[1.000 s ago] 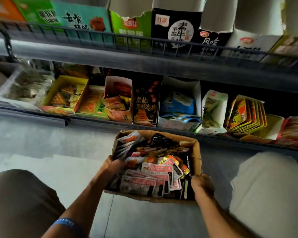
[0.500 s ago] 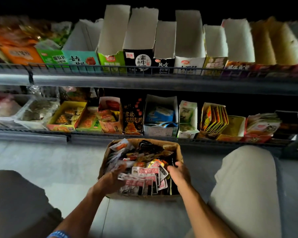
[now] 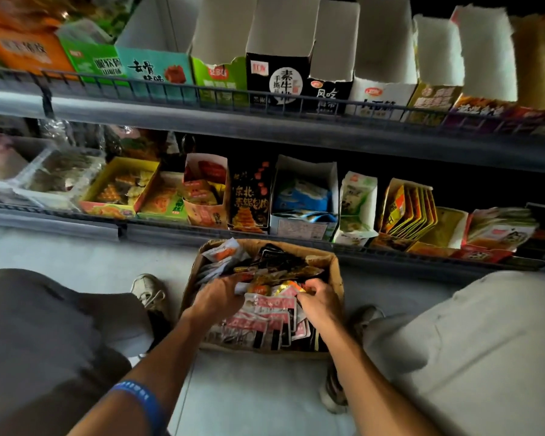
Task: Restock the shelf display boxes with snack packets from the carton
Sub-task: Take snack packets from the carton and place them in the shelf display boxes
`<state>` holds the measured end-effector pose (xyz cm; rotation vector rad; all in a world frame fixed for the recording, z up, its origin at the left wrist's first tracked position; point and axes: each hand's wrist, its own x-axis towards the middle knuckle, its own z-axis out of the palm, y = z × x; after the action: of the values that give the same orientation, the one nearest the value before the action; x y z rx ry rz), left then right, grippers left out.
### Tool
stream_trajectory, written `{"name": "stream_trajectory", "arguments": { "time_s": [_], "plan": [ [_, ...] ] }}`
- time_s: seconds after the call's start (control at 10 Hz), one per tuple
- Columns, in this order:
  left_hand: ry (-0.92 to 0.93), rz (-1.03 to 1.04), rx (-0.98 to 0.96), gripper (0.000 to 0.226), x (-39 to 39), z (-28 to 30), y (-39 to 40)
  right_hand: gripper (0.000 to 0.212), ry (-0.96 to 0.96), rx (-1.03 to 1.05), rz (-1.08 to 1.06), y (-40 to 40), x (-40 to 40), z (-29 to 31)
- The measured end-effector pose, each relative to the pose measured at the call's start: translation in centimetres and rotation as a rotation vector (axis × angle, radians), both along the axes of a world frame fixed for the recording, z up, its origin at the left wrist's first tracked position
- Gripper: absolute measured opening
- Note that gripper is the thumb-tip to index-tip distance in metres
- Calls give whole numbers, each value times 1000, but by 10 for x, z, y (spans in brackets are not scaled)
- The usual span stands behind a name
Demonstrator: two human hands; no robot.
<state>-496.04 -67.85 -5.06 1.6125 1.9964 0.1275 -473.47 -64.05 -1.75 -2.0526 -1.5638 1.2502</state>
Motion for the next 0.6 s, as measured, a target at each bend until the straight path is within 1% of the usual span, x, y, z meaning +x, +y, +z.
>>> {"name": "stream_trajectory", "arguments": {
  "time_s": [0.1, 0.2, 0.3, 0.4, 0.5, 0.6],
  "plan": [
    [-88, -74, 125, 57, 6, -16, 17, 45, -168, 44, 135, 30, -13, 0],
    [-155, -58, 100, 55, -1, -35, 24, 45, -268, 101, 271, 49, -24, -7],
    [-141, 50, 130, 45, -15, -65, 40, 52, -357, 175, 521, 73, -43, -28],
    [-160, 114, 119, 40, -14, -60, 45, 59, -367, 201, 624, 85, -55, -42],
    [-224, 146, 143, 39, -5, -50, 49, 67, -322, 228, 663, 99, -67, -62],
    [-221, 141, 136, 43, -5, -50, 49, 68, -304, 226, 644, 102, -70, -74]
  ]
}}
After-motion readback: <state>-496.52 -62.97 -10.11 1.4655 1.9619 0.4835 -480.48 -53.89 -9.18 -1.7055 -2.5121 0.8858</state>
